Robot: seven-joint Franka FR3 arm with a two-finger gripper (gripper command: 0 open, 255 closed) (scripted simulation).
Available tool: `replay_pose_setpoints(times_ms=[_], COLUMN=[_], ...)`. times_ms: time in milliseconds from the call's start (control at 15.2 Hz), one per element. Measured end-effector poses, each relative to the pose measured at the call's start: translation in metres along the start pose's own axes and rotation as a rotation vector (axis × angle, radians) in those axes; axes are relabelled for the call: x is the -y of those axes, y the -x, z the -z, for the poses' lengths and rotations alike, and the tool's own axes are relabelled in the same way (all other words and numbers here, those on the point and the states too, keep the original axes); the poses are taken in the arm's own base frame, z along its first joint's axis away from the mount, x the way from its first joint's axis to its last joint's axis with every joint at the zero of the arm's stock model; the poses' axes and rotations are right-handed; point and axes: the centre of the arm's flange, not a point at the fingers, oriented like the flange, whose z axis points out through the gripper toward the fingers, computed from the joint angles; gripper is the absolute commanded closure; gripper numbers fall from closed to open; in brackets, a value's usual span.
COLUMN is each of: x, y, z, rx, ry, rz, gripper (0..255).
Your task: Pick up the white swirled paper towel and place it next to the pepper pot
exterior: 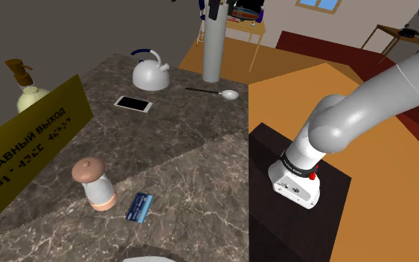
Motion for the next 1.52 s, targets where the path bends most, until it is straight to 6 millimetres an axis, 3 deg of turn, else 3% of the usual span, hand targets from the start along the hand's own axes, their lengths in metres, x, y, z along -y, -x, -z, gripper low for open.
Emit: replay_pose_setpoints(times_ms=[1518], x=[0.284], y=[0.115], z=[0.031], rx=[0.0], ry=[0.0], rz=[0.003], gripper=[255])
